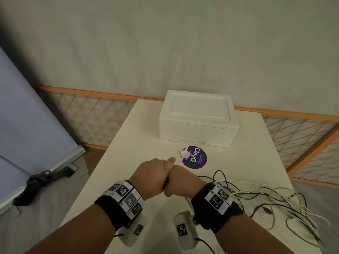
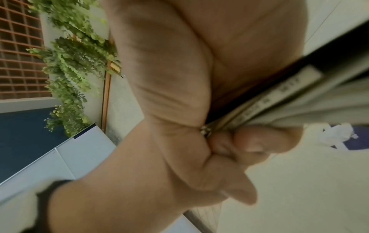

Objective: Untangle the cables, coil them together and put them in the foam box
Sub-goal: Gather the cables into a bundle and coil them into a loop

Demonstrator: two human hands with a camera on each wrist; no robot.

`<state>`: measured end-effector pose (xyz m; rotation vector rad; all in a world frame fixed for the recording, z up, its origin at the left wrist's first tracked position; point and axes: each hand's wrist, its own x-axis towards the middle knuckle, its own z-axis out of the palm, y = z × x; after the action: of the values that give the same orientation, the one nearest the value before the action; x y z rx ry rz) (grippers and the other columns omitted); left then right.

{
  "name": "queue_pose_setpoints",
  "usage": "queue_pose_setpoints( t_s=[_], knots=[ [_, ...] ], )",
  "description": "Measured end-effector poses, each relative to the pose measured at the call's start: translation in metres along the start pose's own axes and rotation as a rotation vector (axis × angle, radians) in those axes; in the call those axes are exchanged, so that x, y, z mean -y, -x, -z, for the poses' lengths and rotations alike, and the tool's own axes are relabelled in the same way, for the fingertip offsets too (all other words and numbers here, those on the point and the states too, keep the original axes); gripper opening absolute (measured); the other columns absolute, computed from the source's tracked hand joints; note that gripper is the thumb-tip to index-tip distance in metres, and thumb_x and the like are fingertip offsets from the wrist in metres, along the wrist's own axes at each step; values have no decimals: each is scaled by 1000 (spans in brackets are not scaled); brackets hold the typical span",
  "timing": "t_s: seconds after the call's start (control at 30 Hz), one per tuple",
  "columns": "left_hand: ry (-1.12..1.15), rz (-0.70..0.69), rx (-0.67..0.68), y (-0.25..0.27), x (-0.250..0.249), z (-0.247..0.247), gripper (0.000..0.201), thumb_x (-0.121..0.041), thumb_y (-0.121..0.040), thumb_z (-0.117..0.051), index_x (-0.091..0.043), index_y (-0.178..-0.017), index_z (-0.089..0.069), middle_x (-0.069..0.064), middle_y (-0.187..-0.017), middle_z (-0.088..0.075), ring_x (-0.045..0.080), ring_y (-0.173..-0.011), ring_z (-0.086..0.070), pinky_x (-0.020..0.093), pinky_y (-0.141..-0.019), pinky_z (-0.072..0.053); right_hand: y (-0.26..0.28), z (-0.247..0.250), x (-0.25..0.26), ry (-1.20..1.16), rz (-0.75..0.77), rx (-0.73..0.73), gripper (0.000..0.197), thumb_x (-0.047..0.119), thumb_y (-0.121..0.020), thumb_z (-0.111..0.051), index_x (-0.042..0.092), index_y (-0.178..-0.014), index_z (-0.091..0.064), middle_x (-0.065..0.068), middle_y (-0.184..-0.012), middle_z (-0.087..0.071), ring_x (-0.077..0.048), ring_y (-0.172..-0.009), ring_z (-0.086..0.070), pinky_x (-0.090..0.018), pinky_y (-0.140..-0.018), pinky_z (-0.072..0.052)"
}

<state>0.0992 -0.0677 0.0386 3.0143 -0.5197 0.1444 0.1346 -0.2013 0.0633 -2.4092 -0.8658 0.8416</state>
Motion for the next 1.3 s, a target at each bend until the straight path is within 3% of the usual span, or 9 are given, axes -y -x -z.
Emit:
queue_pose_setpoints(
  t_s=[0.23, 0.47, 0.6, 0.67, 0.73, 0.83, 0.93, 1.03, 1.3],
  knots=[
    [-158, 55, -29, 1, 7, -5, 31, -24, -36, -79, -24, -58, -57, -6, -52, -52, 13, -42, -51, 20, -36, -30, -1, -9, -16, -146, -3, -88, 27, 6, -65, -69, 7, -89, -55, -4, -76, -62, -20, -62, -61, -30, -56, -49],
    [-62, 412, 16, 15, 63, 14, 5, -27, -70, -63, -23, -73, -61, -3, -74, -57, 23, -70, -60, 29, -56, -46, 10, 2, -75, 204, -77, -303, 21, 39, -87, -53, 20, -95, -54, 0, -90, -62, -22, -86, -59, -31, -69, -44],
    [-82, 456, 431, 17, 60, 9, 60, -57, -72, -66, -31, -124, -53, -2, -135, -48, 26, -136, -36, 44, -108, -25, 9, 15, -64, 308, 23, -349, 23, 42, -94, -46, 22, -101, -53, 1, -96, -65, -22, -90, -61, -35, -73, -50],
    [-67, 459, 602, 14, 55, 16, 115, -70, -59, -73, -31, -151, -16, 3, -160, -9, 33, -147, 2, 55, -115, 0, 9, 21, -58, 409, 66, -347, 21, 40, -95, -43, 22, -101, -53, 0, -98, -65, -22, -91, -61, -36, -73, -51],
    [87, 379, 543, 5, 40, 29, 133, -68, -53, -78, -29, -153, 1, 2, -161, -2, 30, -147, 5, 53, -116, 2, 10, 25, -50, 463, 98, -360, 21, 37, -95, -42, 21, -100, -54, -3, -98, -63, -24, -89, -62, -33, -67, -48],
    [521, 254, 307, -14, 8, 40, 107, -47, -58, -86, -34, -146, -26, -10, -139, -48, 8, -125, -47, 27, -107, -38, 12, 35, -27, 490, 165, -408, 21, 29, -92, -46, 17, -107, -55, -6, -99, -64, -26, -90, -62, -32, -65, -42],
    [631, 249, 93, -27, -8, 43, 22, -21, -79, -72, -32, -92, -57, -12, -87, -63, 6, -77, -62, 18, -67, -45, 20, 45, -11, 438, 241, -510, 26, 24, -86, -54, 14, -110, -57, -7, -96, -66, -27, -88, -61, -33, -67, -39],
    [576, 255, 83, -35, -12, 48, 24, -21, -81, -66, -27, -65, -50, -7, -66, -56, 13, -64, -57, 25, -59, -41, 29, 47, -16, 260, 249, -643, 27, 25, -81, -62, 15, -104, -53, -3, -91, -63, -23, -75, -58, -34, -61, -44],
    [535, 310, -36, -40, -12, 70, 28, -24, -71, -54, -23, -49, -37, -2, -50, -41, 12, -50, -41, 30, -52, -30, 32, 15, -64, 84, 263, -899, 43, 4, -64, -69, 18, -103, -57, 0, -98, -63, -20, -86, -60, -29, -73, -51]
  ],
)
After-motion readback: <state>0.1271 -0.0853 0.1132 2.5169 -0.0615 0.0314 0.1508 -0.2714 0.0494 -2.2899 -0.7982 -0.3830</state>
